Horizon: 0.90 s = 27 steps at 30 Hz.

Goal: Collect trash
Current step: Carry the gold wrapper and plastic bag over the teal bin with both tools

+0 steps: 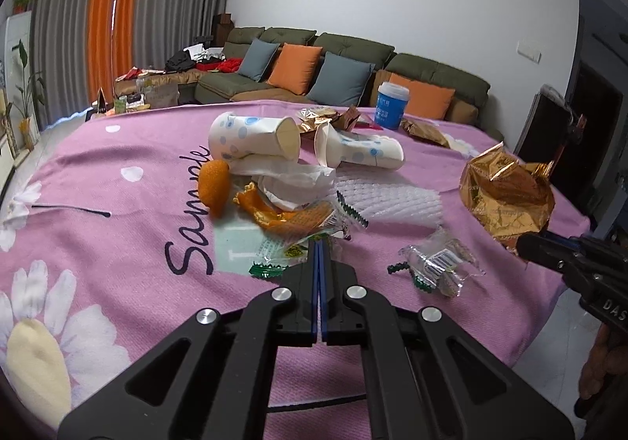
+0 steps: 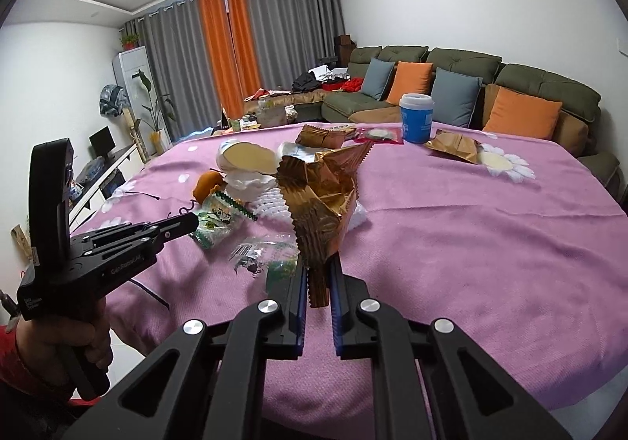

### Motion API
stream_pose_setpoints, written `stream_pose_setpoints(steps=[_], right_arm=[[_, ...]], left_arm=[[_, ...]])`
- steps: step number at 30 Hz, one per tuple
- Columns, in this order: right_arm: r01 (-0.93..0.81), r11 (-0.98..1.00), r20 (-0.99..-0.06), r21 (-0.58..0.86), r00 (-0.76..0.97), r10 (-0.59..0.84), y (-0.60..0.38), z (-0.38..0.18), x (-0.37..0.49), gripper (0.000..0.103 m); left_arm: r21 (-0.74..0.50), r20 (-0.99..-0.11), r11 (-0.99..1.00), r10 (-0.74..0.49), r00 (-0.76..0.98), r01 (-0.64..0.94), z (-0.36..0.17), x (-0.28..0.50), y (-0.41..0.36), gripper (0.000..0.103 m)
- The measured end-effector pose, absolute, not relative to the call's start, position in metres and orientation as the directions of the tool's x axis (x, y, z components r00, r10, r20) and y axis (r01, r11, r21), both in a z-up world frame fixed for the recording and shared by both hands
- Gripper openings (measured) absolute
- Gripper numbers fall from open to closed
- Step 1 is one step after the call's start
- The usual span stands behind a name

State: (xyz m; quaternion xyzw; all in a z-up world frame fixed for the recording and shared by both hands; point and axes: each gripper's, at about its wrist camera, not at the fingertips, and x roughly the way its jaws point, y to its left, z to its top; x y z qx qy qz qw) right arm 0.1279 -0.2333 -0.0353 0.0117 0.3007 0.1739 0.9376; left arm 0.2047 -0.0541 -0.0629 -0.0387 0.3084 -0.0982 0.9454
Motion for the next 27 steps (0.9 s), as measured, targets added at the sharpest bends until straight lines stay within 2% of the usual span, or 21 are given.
stream_pose_setpoints(steps=[2, 3, 4, 6, 9, 10, 11, 12, 17, 18, 19, 20, 27], right_arm=[[-0.326, 0.937, -0.555, 0.128, 0.759, 0.34, -0.233, -0.035, 0.128, 0.009], [-0.327, 0.936, -0.554, 0.128, 0.759, 0.341, -0.233, -0.034, 0.126, 0.009], [-0.327, 0.936, -0.554, 0.13, 0.759, 0.342, -0.233, -0.034, 0.127, 0.009], [-0.324, 0.937, -0.555, 0.133, 0.759, 0.341, -0.233, -0.035, 0.127, 0.009], [-0.32, 0.937, -0.554, 0.144, 0.758, 0.344, -0.233, -0.035, 0.126, 0.009], [-0.32, 0.936, -0.554, 0.146, 0.757, 0.345, -0.233, -0.035, 0.127, 0.009], [-0.32, 0.936, -0.554, 0.147, 0.757, 0.346, -0.233, -0.035, 0.127, 0.009], [-0.321, 0.936, -0.555, 0.147, 0.756, 0.347, -0.233, -0.035, 0.127, 0.009], [-0.318, 0.936, -0.559, 0.153, 0.753, 0.347, -0.235, -0.037, 0.13, 0.009], [-0.317, 0.936, -0.56, 0.155, 0.752, 0.347, -0.235, -0.038, 0.131, 0.009], [-0.317, 0.935, -0.56, 0.156, 0.752, 0.349, -0.236, -0.038, 0.131, 0.009], [-0.318, 0.935, -0.56, 0.157, 0.751, 0.35, -0.236, -0.038, 0.132, 0.009], [-0.323, 0.934, -0.551, 0.154, 0.756, 0.353, -0.235, -0.035, 0.128, 0.009]], left_arm=[[-0.141, -0.57, 0.977, -0.211, 0.794, 0.158, -0.061, 0.206, -0.054, 0.001], [-0.12, -0.559, 0.981, -0.196, 0.805, 0.155, -0.059, 0.205, -0.055, 0.01], [-0.101, -0.55, 0.983, -0.182, 0.815, 0.151, -0.057, 0.205, -0.056, 0.032], [-0.095, -0.535, 0.984, -0.181, 0.825, 0.154, -0.053, 0.204, -0.057, 0.062], [-0.067, -0.539, 0.983, -0.178, 0.823, 0.169, -0.052, 0.207, -0.061, 0.059], [-0.069, -0.546, 0.982, -0.186, 0.817, 0.178, -0.053, 0.209, -0.061, 0.052], [-0.072, -0.561, 0.98, -0.192, 0.805, 0.184, -0.055, 0.213, -0.062, 0.036], [-0.072, -0.581, 0.981, -0.189, 0.791, 0.182, -0.059, 0.219, -0.063, 0.027], [-0.076, -0.599, 0.98, -0.194, 0.777, 0.186, -0.065, 0.23, -0.065, 0.028], [-0.067, -0.6, 0.98, -0.191, 0.777, 0.189, -0.066, 0.231, -0.066, 0.022], [-0.07, -0.617, 0.978, -0.199, 0.761, 0.199, -0.068, 0.234, -0.068, 0.011], [-0.075, -0.625, 0.976, -0.205, 0.753, 0.204, -0.07, 0.235, -0.069, 0.008], [-0.165, -0.611, 0.963, -0.269, 0.745, 0.213, -0.068, 0.236, -0.056, 0.002]])
